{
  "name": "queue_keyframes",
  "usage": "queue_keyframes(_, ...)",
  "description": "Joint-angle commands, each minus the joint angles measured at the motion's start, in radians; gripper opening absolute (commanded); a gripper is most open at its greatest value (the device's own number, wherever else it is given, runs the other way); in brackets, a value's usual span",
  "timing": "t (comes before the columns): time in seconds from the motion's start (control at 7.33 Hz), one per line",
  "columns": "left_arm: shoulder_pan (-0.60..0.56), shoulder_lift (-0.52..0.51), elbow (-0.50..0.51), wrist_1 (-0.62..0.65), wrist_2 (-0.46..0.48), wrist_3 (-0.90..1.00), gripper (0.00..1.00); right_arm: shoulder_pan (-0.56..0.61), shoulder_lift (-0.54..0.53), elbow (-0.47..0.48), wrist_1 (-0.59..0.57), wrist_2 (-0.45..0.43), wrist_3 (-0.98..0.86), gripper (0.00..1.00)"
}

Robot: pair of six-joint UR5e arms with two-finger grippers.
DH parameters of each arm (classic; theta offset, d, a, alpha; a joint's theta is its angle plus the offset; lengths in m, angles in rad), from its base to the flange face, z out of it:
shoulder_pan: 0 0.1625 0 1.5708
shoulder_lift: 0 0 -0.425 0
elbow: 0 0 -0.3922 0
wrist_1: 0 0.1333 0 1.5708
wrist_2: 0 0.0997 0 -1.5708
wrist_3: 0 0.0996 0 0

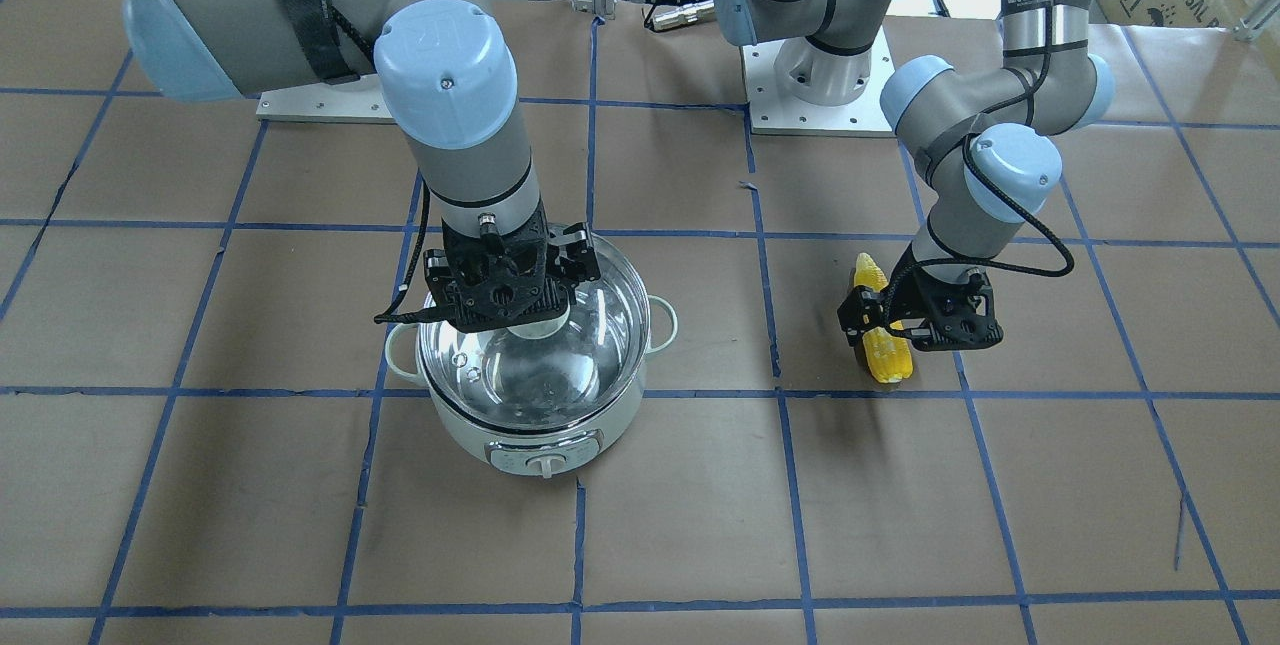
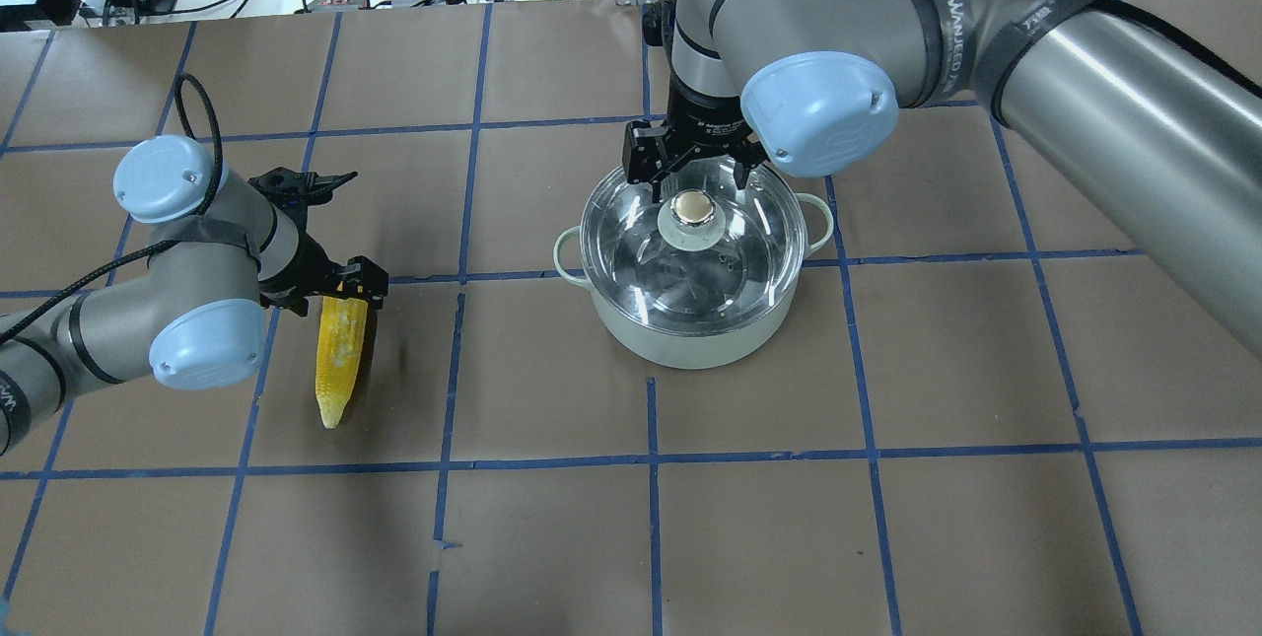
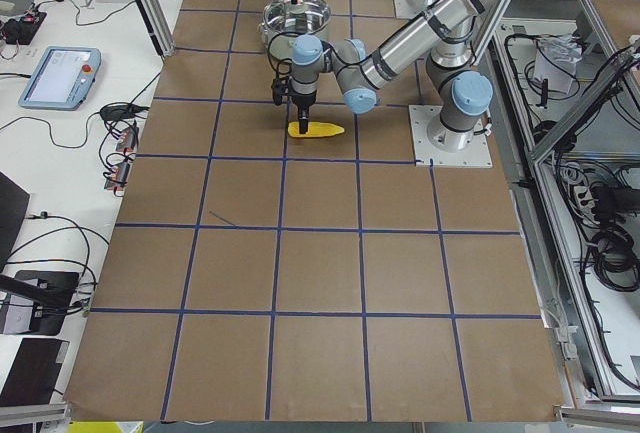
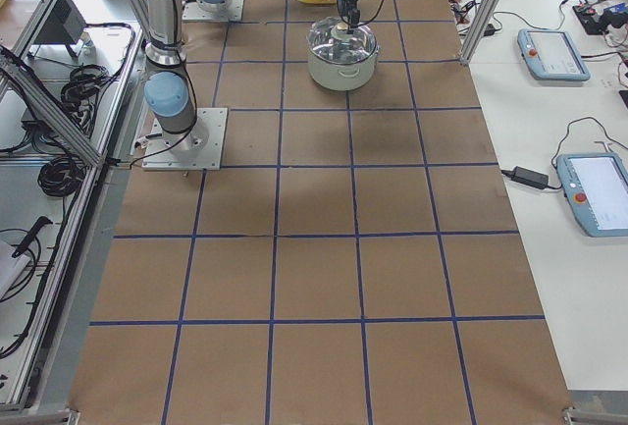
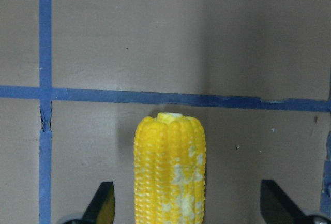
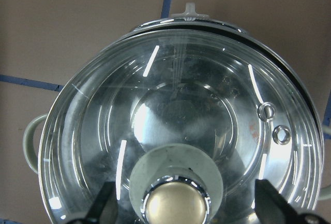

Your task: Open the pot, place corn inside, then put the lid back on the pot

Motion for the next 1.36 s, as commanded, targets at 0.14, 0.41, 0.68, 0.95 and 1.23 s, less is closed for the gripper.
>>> queue_keyframes(0.14,0.0,-0.018,-0.002,0.006,0.0,0.002,1.0,0.002,0.008,0.014,-0.001,0.0,-0.013,0.89)
queue_keyframes(0.41,0.0,-0.02,-0.013,0.01,-0.002,0.003,1.0,0.002,0.007,0.031,-0.003,0.0,-0.016,0.84)
queue_keyframes(0.68,0.008,-0.021,-0.051,0.082,-0.003,0.003,0.86,0.002,0.008,0.031,-0.003,0.0,-0.016,0.75)
queue_keyframes(0.95,0.046,-0.023,-0.082,0.17,-0.009,0.031,0.4,0.002,0.007,0.031,-0.001,-0.002,-0.015,0.72)
queue_keyframes(1.23,0.072,-0.006,-0.076,0.158,-0.011,0.034,0.09,0.002,0.007,0.029,0.003,-0.002,-0.012,0.68)
